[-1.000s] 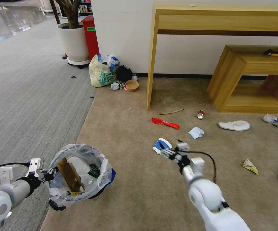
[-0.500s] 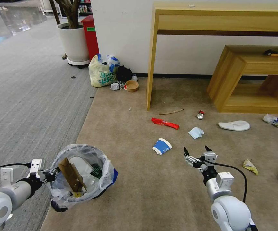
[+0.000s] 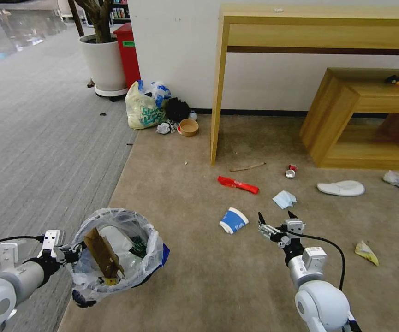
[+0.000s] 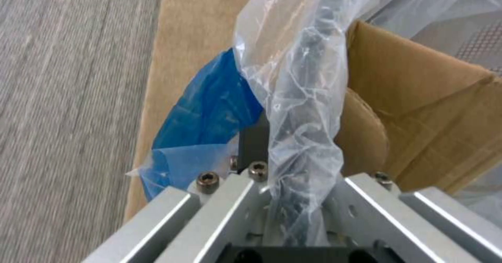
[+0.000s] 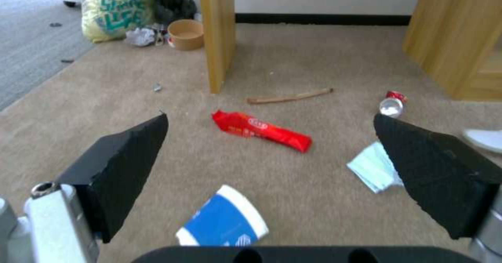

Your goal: Pick up the trash bin and place the garbage on the floor into it.

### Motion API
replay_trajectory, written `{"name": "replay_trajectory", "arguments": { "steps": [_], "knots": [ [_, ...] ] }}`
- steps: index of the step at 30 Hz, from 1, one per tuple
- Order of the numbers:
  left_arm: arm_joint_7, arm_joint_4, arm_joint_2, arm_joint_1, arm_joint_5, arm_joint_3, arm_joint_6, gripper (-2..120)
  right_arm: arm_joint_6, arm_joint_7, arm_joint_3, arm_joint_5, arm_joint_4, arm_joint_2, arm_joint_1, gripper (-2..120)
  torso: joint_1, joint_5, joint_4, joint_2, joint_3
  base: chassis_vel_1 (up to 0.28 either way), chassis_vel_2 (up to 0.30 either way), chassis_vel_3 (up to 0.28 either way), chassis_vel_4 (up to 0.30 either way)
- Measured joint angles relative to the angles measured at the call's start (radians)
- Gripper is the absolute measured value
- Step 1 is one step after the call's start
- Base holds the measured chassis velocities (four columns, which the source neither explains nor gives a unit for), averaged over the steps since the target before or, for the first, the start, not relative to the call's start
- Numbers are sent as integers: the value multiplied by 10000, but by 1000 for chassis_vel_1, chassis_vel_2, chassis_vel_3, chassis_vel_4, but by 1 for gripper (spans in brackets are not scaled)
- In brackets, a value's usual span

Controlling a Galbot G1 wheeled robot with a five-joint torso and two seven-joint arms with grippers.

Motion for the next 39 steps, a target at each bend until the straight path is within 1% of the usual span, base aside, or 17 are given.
{"name": "replay_trajectory", "arguments": {
  "steps": [2, 5, 8, 9, 11, 12, 13, 16, 17, 19, 20, 22, 24, 26, 28, 30, 39],
  "knots": [
    [5, 17, 0, -25, 4, 28, -2, 0, -25, 6, -29, -8, -52, 1, 11, 100, 1, -7, -2, 0, 1, -164, 173, 160, -170],
    [20, 58, -7, -57, 23, 67, -2, 0, -149, 6, -163, -6, -231, -16, 91, 100, 0, -2, 0, 0, 0, -130, 119, 142, -147],
    [29, 77, -11, -82, 42, 88, -2, 0, -299, 8, -344, 20, -536, -42, 260, 100, 1, -5, 0, 0, 1, -83, 81, 91, -93],
    [42, 85, -18, -101, 44, 103, -1, 0, -387, 34, -522, 55, -838, -52, 453, 100, 1, 0, -1, -1, 0, -81, 32, 38, -59],
    [44, 101, -33, -113, 58, 117, -1, 0, -545, 21, -777, 167, -1350, -69, 788, 100, 0, -2, -3, 0, -1, 0, 0, 0, 0],
    [52, 103, -51, -113, 68, 128, -2, 0, -667, -4, -973, 320, -1754, -80, 1072, 100, -1, -2, 1, 0, -3, 0, 0, 0, 0],
    [52, 103, -51, -113, 68, 128, -2, 0, -667, -4, -973, 320, -1754, -80, 1072, 100, -1, -2, 1, 0, -3, 0, 0, 0, 0],
    [63, 101, -84, -82, 102, 129, -1, 0, -911, -326, -1265, 464, -3151, -103, 1985, 100, -2, -2, 1, 0, -2, 0, 0, 0, 0],
    [63, 101, -84, -82, 102, 129, -1, 0, -911, -326, -1265, 464, -3151, -103, 1985, 100, -2, -2, 1, 0, -2, 0, 0, 0, 0],
    [67, 83, -89, -53, 105, 112, -2, 0, -959, -633, -1315, 399, -3985, -115, 2568, 100, -2, -2, 2, -1, -2, 0, 0, 0, 0],
    [67, 83, -89, -53, 105, 112, -2, 0, -959, -633, -1315, 399, -3985, -115, 2568, 100, -2, -2, 2, -1, -2, 0, 0, 0, 0],
    [68, 43, -83, 17, 113, 78, -2, 0, -987, -1234, -1346, 245, -4767, -116, 3138, 100, -2, -1, 1, 0, -2, 0, 0, 0, 0],
    [68, 33, -77, 31, 113, 73, -1, 0, -1046, -1403, -1372, 215, -4898, -121, 3254, 100, -2, -1, 1, -1, -1, 0, 0, 0, 0],
    [68, 27, -55, 54, 143, 70, -1, 0, -1383, -1793, -1580, 323, -5166, -128, 3523, 100, -1, -3, 1, 0, -2, 0, 0, 0, 0],
    [66, 27, -52, 54, 155, 71, 0, 0, -1478, -1870, -1663, 397, -5238, -117, 3582, 100, -2, -2, 2, 0, -2, 0, 0, 0, 0],
    [41, 22, -40, 39, 177, 116, 1, 0, -1782, -2065, -1932, 530, -5572, -53, 3774, 100, -2, -3, 1, -1, -2, 0, 0, 0, 0],
    [21, -29, -4, 6, 306, 232, 2, 0, -2324, -2155, -2420, 429, -6274, 67, 4130, 100, -2, -3, 0, 0, -2, 0, 0, 0, 0]
  ]
}}
